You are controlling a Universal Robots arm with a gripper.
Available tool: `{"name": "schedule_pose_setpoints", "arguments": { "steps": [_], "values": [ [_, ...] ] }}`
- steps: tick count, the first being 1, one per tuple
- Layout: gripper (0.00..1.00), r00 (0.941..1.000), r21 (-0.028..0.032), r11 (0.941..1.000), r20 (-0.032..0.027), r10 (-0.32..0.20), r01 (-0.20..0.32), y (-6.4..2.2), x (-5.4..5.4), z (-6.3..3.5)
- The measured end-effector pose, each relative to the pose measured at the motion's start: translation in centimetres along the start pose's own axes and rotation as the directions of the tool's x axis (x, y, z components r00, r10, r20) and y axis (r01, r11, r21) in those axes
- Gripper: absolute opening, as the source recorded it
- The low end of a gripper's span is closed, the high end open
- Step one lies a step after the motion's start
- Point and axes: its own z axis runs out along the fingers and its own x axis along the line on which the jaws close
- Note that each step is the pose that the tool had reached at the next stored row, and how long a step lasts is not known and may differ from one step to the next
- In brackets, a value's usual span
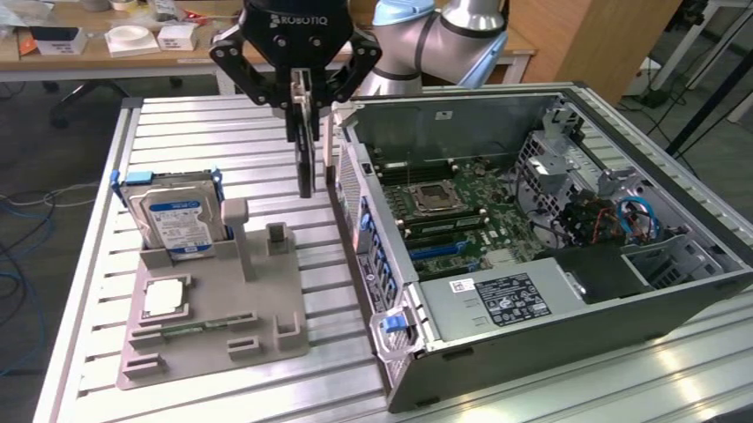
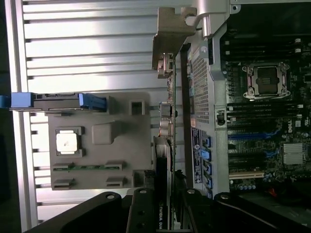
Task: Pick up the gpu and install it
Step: 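Pick up the gpu and move the gpu toward the slot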
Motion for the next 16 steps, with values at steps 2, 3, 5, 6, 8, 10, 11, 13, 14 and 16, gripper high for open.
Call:
{"name": "schedule_pose_setpoints", "arguments": {
  "steps": [2,3,5,6,8,10,11,13,14,16],
  "values": [
    [0.26,1.0,0.0,1.0,0.0,0.0,0.0,0.02,-0.2,0.0],
    [0.26,1.0,0.0,1.0,0.0,0.0,0.0,0.03,-0.3,0.01],
    [0.26,1.0,0.0,1.0,0.0,0.0,0.0,0.04,-0.5,0.01],
    [0.26,1.0,0.0,1.0,0.0,0.0,0.0,0.05,-0.6,0.01],
    [0.26,1.0,-0.0001,1.0,0.0,0.0,0.0,0.06,-0.8,0.02],
    [0.26,1.0,0.0,1.0,0.0,0.0,0.0,0.08,-1.0,0.02],
    [0.26,1.0,0.0,1.0,0.0,0.0,0.0,0.08,-1.1,0.02],
    [0.26,1.0,-0.0001,1.0,0.0,0.0,0.0,0.1,-1.3,0.03],
    [0.26,1.0,0.0,1.0,0.0,0.0,0.0,0.1,-1.4,0.03],
    [0.26,1.0,0.0,1.0,0.0,0.0,0.0,0.12,-1.6,0.03]
  ]
}}
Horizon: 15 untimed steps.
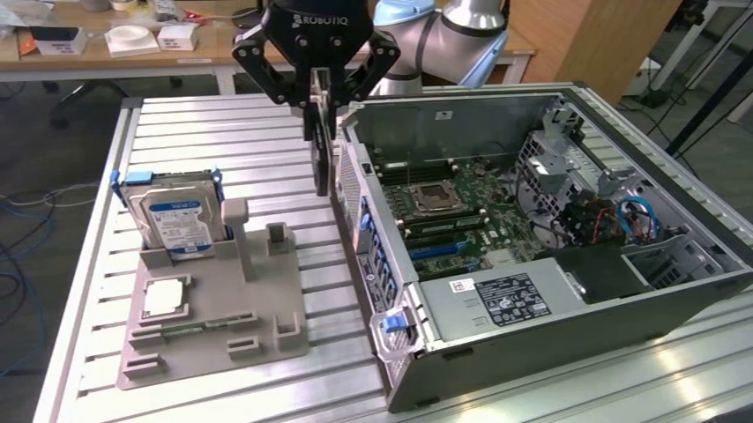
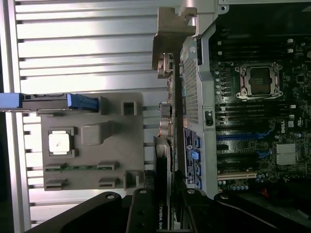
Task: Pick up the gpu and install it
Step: 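Pick up the gpu and move the gpu toward the slot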
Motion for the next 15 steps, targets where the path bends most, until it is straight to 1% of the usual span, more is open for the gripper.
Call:
{"name": "schedule_pose_setpoints", "arguments": {
  "steps": [15],
  "values": [
    [0.26,1.0,0.0,1.0,-0.0001,0.0,0.0,0.11,-1.4,0.03]
  ]
}}
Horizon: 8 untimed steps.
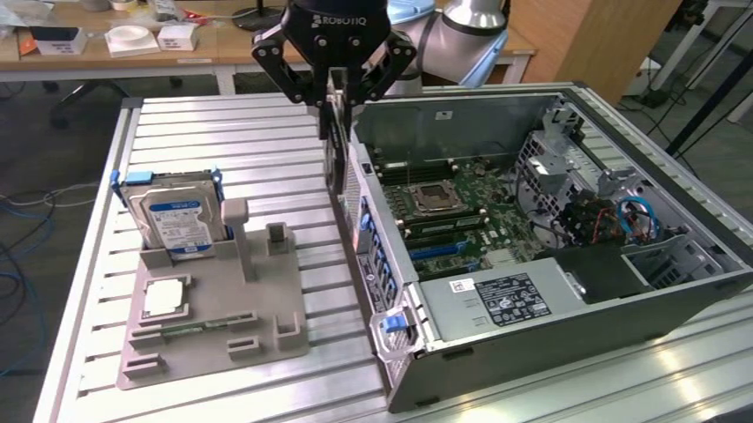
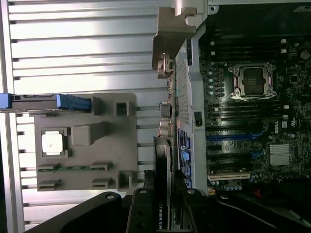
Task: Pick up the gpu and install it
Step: 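Pick up the gpu and move the gpu toward the slot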
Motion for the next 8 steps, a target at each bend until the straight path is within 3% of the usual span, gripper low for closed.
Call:
{"name": "schedule_pose_setpoints", "arguments": {
  "steps": [8],
  "values": [
    [0.26,1.0,0.0,1.0,0.0001,0.0,0.0,0.05,-0.72,0.02]
  ]
}}
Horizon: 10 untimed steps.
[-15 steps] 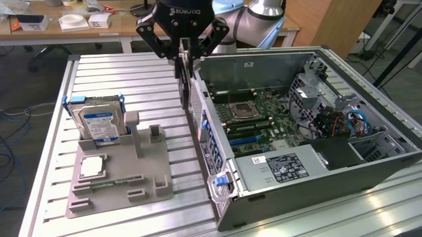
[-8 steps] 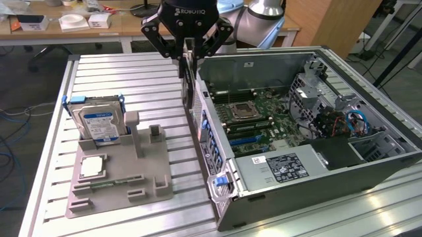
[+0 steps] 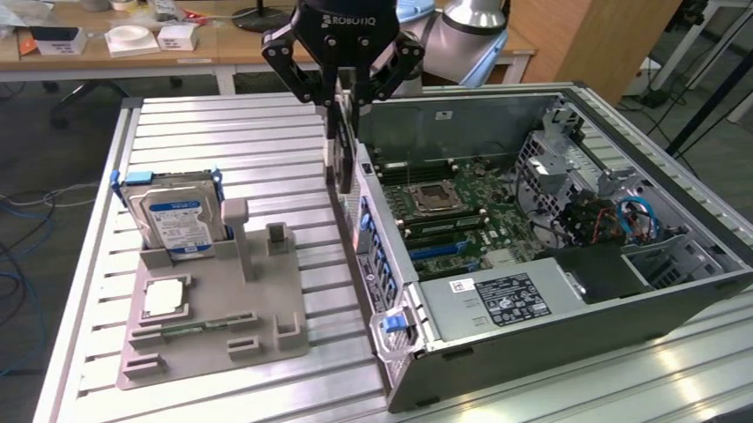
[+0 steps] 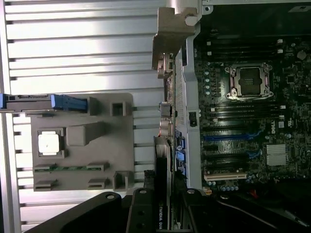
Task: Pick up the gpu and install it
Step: 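Pick up the gpu and move the gpu toward the slot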
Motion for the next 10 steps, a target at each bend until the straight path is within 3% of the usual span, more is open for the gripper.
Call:
{"name": "schedule_pose_setpoints", "arguments": {
  "steps": [10],
  "values": [
    [0.26,1.0,0.0,1.0,-0.0001,0.0,0.0,0.06,-0.86,0.01]
  ]
}}
